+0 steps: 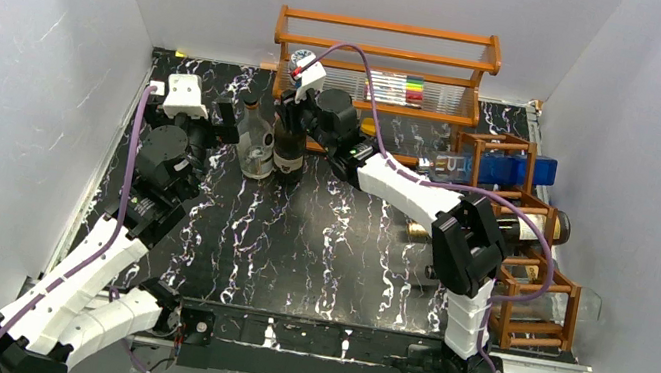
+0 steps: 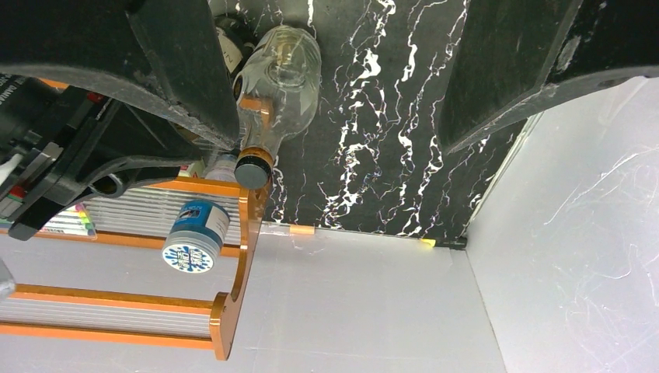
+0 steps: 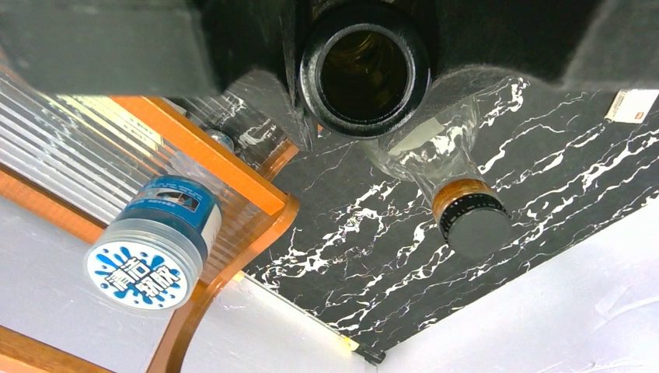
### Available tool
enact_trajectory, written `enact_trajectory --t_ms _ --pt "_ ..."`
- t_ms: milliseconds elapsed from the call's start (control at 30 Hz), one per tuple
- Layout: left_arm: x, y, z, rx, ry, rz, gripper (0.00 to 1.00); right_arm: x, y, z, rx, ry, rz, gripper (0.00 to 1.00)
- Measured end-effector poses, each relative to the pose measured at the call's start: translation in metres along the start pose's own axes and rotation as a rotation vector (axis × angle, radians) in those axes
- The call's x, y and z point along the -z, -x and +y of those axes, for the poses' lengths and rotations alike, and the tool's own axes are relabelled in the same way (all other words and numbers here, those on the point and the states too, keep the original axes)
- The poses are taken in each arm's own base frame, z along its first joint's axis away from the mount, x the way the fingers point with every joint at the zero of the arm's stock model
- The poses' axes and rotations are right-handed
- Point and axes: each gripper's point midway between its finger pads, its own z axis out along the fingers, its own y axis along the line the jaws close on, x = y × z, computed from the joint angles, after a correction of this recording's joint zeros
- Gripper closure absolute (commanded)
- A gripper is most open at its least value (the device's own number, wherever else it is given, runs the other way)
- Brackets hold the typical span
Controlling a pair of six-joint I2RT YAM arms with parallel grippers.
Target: Take the wine bottle off the wine rack
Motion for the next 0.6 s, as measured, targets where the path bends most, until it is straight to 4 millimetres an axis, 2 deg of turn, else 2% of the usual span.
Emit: enact_trajectory --t_ms 167,267,400,533,600 --pt "-0.001 -0.002 -0.001 -0.001 -0.002 0.005 0.02 -0.006 0.0 0.003 0.014 0.001 0.001 0.43" --pt "-0.001 -0.002 -0.002 -0.001 -0.004 0.006 0.02 -0.008 0.005 0.003 0.007 0.0 -0.007 0.29" --pt "-0.001 -0.002 -0.002 0.002 -0.005 0.007 0.02 -0.009 0.02 0.002 0.006 -0.01 -0.032 0.03" --pt "-0.001 -0.002 -0.002 0.002 -0.007 0.007 0.02 -0.004 0.029 0.001 0.016 -0.013 -0.025 0.02" --pt "-0.001 -0.002 -0.003 0.003 -0.01 0.007 0.02 0.005 0.034 0.001 0.023 -0.013 -0.007 0.02"
